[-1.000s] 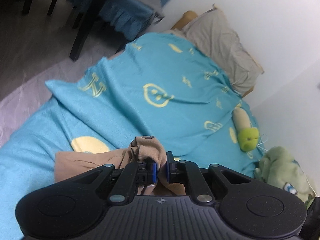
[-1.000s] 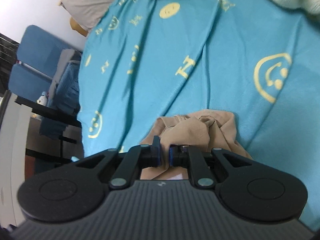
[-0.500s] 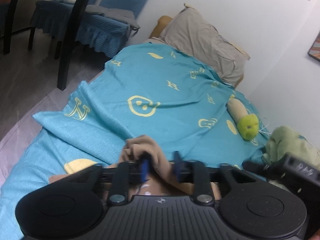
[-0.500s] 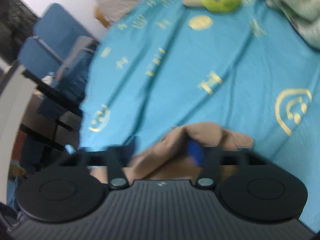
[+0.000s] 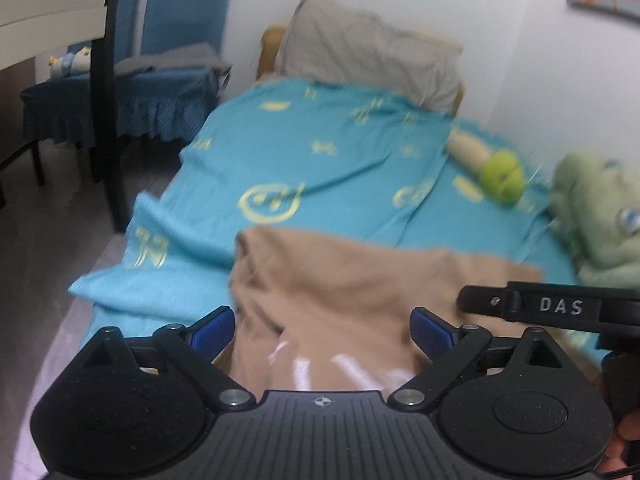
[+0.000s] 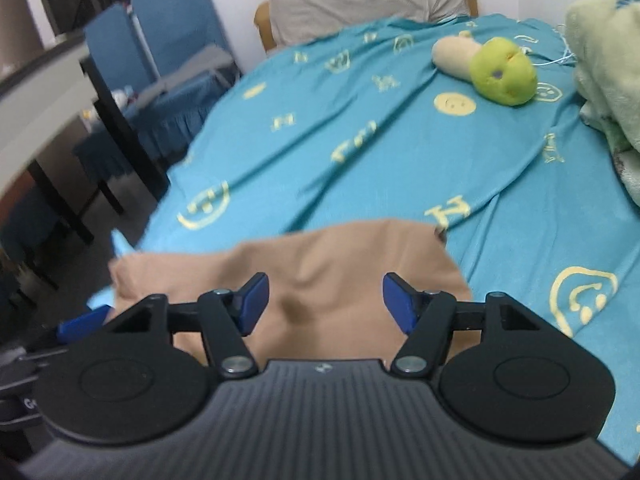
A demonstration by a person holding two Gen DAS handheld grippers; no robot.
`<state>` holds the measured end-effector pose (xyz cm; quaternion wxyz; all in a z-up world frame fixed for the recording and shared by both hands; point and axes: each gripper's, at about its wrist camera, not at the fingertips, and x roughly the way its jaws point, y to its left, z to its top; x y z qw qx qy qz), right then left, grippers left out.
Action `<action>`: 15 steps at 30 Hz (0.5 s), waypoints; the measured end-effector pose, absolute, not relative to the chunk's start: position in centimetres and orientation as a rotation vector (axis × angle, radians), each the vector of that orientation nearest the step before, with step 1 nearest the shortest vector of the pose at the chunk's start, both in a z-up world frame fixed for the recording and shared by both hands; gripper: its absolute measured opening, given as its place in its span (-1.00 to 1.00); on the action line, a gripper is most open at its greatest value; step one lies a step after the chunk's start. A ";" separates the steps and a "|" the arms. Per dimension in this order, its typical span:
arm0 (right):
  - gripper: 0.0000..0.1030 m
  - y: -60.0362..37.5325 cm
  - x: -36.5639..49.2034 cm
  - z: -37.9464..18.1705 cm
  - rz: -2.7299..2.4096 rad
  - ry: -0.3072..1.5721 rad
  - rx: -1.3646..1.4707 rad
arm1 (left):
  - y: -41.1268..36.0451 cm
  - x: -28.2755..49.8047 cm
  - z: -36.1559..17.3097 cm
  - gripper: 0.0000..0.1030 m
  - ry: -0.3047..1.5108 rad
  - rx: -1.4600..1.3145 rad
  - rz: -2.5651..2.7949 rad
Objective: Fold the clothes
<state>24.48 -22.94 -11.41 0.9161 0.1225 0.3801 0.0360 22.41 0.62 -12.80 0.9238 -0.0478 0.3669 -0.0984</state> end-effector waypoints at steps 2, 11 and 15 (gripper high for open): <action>0.27 -22.6 24.5 -12.3 0.073 0.806 0.234 | 1.0 22.5 -13.3 0.78 0.781 -0.098 -0.193; 0.27 -22.8 19.8 -9.6 0.052 0.723 0.213 | 1.2 18.3 -11.2 0.78 0.769 -0.093 -0.192; 0.27 -22.9 17.4 -8.3 0.055 0.689 0.200 | 1.1 16.0 -10.3 0.77 0.769 -0.102 -0.197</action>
